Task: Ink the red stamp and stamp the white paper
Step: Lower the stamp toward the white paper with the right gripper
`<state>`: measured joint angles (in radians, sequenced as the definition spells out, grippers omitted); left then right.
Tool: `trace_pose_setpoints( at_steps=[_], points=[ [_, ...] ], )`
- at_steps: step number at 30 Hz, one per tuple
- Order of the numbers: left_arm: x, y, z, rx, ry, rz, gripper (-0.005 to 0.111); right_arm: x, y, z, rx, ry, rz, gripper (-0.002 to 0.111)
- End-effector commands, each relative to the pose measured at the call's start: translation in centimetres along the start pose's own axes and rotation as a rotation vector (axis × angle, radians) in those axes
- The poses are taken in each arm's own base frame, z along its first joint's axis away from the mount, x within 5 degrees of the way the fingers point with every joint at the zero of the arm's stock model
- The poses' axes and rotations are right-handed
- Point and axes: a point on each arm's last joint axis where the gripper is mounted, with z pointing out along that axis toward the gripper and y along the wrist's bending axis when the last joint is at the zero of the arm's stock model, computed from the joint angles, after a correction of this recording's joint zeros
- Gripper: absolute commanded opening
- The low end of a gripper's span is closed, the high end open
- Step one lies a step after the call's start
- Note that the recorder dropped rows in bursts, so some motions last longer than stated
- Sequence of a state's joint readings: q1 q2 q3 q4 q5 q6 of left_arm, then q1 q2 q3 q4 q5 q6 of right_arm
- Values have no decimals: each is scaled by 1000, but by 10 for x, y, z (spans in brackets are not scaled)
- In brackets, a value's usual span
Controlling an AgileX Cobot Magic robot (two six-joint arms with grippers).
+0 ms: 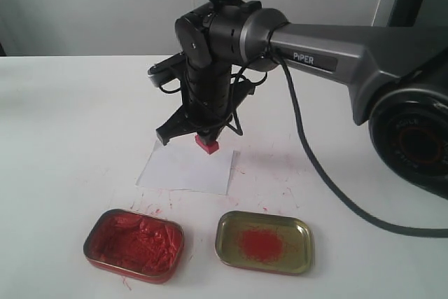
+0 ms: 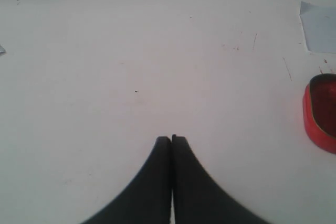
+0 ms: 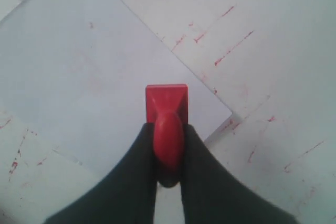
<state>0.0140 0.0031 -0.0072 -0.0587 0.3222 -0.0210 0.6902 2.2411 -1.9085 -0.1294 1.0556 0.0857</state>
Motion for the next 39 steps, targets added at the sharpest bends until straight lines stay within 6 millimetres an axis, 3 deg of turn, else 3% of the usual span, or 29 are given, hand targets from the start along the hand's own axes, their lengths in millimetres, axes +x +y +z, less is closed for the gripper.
trace_pose_setpoints(
  at_steps=[1, 7, 29, 39],
  points=[
    [2, 0, 1, 2, 4, -12, 0, 0, 6, 4, -36, 11, 21, 0],
    [2, 0, 1, 2, 4, -12, 0, -1, 17, 6, -44, -13, 0, 0],
    [2, 0, 1, 2, 4, -12, 0, -4, 17, 7, -47, -39, -3, 0],
    [2, 0, 1, 2, 4, -12, 0, -5, 27, 6, 2, -60, -127, 0]
  ],
)
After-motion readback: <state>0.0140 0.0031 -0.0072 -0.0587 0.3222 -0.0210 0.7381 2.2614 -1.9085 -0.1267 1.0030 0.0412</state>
